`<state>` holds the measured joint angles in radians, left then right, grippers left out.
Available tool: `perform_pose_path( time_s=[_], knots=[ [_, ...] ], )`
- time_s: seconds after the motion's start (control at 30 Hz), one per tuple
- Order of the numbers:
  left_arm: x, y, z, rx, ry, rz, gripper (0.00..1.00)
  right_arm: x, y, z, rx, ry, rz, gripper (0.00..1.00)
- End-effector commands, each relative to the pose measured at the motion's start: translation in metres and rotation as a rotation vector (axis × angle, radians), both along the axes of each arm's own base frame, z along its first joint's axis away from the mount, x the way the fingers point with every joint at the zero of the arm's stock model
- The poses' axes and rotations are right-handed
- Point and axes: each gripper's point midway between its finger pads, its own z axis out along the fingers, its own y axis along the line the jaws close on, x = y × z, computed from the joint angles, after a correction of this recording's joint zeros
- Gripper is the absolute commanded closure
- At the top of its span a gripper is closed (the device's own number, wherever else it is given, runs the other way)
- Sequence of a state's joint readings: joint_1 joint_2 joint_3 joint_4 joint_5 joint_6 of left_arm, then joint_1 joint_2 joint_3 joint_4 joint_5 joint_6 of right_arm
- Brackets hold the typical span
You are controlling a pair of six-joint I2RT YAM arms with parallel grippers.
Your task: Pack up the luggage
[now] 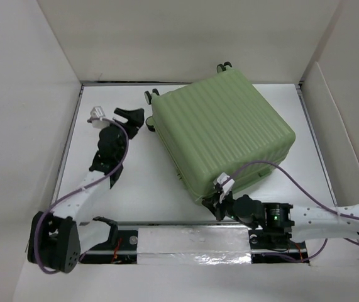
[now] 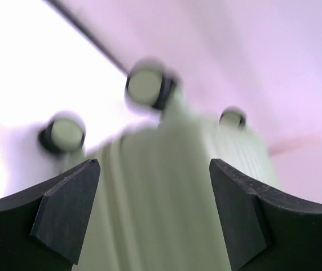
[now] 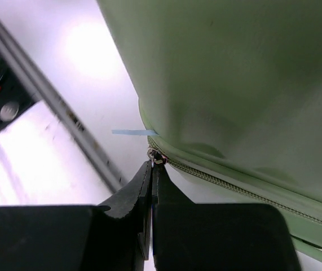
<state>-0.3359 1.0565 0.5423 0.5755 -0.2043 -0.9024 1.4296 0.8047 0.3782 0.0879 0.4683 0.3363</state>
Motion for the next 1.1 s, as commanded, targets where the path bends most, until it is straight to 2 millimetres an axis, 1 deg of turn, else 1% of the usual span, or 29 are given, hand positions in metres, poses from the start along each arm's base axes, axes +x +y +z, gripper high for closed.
perform_pose_path(
  time_s=[0.0, 0.03, 0.07, 0.1, 0.13, 0.17, 0.23, 0.27, 0.33, 0.37, 0.43, 0.47, 0.5, 0.53, 0.57, 0.6, 0.63, 0.67, 0.7, 0.73, 0.77, 0.8, 0.87, 0.9, 0.93, 0.97, 1.0, 1.03, 1.07],
  knots=[
    [0.034, 0.000, 0.030, -0.037, -0.012, -0.067, 0.23, -0.020, 0.014, 0.085, 0.291, 0.017, 0.088, 1.00],
    [0.044, 0.002, 0.029, -0.042, 0.003, -0.073, 0.23, -0.021, 0.010, 0.092, 0.309, 0.012, 0.092, 1.00],
    [0.062, -0.010, 0.029, -0.049, 0.023, -0.148, 0.23, -0.020, 0.008, 0.093, 0.308, 0.007, 0.088, 1.00],
    [0.073, -0.006, 0.026, -0.056, 0.041, -0.158, 0.22, -0.021, 0.007, 0.091, 0.298, 0.009, 0.091, 1.00],
    [0.082, -0.009, 0.025, -0.061, 0.053, -0.185, 0.22, -0.021, 0.006, 0.092, 0.296, 0.006, 0.091, 1.00],
    [0.096, -0.021, 0.023, -0.070, 0.073, -0.241, 0.22, -0.023, 0.008, 0.095, 0.294, 0.002, 0.109, 1.00],
    [0.107, -0.030, 0.022, -0.076, 0.083, -0.281, 0.20, -0.027, 0.012, 0.094, 0.285, 0.003, 0.133, 1.00],
    [0.118, -0.035, 0.021, -0.080, 0.086, -0.303, 0.19, -0.029, 0.014, 0.095, 0.279, -0.001, 0.145, 1.00],
    [0.125, -0.047, 0.018, -0.086, 0.104, -0.351, 0.18, -0.029, 0.019, 0.092, 0.261, 0.001, 0.151, 1.00],
    [0.133, -0.051, 0.014, -0.090, 0.116, -0.367, 0.18, -0.030, 0.020, 0.090, 0.255, 0.005, 0.155, 1.00],
    [0.139, -0.055, 0.010, -0.102, 0.127, -0.379, 0.18, -0.030, 0.023, 0.089, 0.254, 0.006, 0.156, 1.00],
    [0.145, -0.057, 0.006, -0.109, 0.132, -0.386, 0.17, -0.030, 0.025, 0.088, 0.258, 0.007, 0.161, 1.00],
    [0.148, -0.058, 0.007, -0.119, 0.125, -0.386, 0.18, -0.031, 0.025, 0.089, 0.263, 0.006, 0.163, 1.00],
    [0.151, -0.060, 0.008, -0.151, 0.124, -0.387, 0.18, -0.031, 0.026, 0.088, 0.263, 0.006, 0.163, 1.00],
    [0.154, -0.063, 0.004, -0.172, 0.128, -0.398, 0.18, -0.030, 0.026, 0.088, 0.264, 0.006, 0.158, 1.00],
    [0.155, -0.071, 0.008, -0.188, 0.106, -0.417, 0.19, -0.030, 0.026, 0.089, 0.264, 0.006, 0.158, 1.00],
    [0.157, -0.073, 0.008, -0.210, 0.101, -0.422, 0.19, -0.030, 0.027, 0.088, 0.259, 0.007, 0.156, 1.00],
    [0.157, -0.077, 0.001, -0.274, 0.122, -0.434, 0.19, -0.030, 0.027, 0.087, 0.257, 0.009, 0.156, 1.00],
    [0.157, -0.083, 0.009, -0.305, 0.075, -0.454, 0.21, -0.029, 0.027, 0.087, 0.258, 0.010, 0.151, 1.00],
    [0.158, -0.084, 0.008, -0.338, 0.072, -0.455, 0.22, -0.029, 0.027, 0.086, 0.257, 0.010, 0.149, 1.00],
    [0.161, -0.084, -0.002, -0.391, 0.095, -0.443, 0.23, -0.028, 0.027, 0.085, 0.254, 0.011, 0.148, 1.00],
    [0.161, -0.090, 0.004, -0.412, 0.059, -0.456, 0.26, -0.029, 0.027, 0.086, 0.260, 0.013, 0.149, 1.00],
    [0.163, -0.089, 0.000, -0.450, 0.049, -0.444, 0.31, -0.029, 0.026, 0.086, 0.261, 0.015, 0.148, 1.00],
    [0.163, -0.088, 0.010, -0.483, 0.003, -0.447, 0.40, -0.029, 0.026, 0.085, 0.261, 0.019, 0.146, 1.00],
    [0.162, -0.087, 0.014, -0.499, -0.017, -0.445, 0.46, -0.028, 0.025, 0.084, 0.260, 0.020, 0.141, 1.00],
    [0.161, -0.084, 0.012, -0.512, -0.028, -0.431, 0.53, -0.027, 0.023, 0.081, 0.259, 0.022, 0.132, 1.00],
    [0.160, -0.082, 0.022, -0.526, -0.075, -0.436, 0.71, -0.024, 0.021, 0.082, 0.267, 0.018, 0.111, 1.00],
    [0.159, -0.081, 0.026, -0.528, -0.096, -0.434, 0.81, -0.023, 0.019, 0.083, 0.271, 0.017, 0.102, 1.00],
    [0.157, -0.080, 0.027, -0.526, -0.107, -0.430, 0.93, -0.021, 0.018, 0.083, 0.272, 0.014, 0.092, 1.00]
  ],
)
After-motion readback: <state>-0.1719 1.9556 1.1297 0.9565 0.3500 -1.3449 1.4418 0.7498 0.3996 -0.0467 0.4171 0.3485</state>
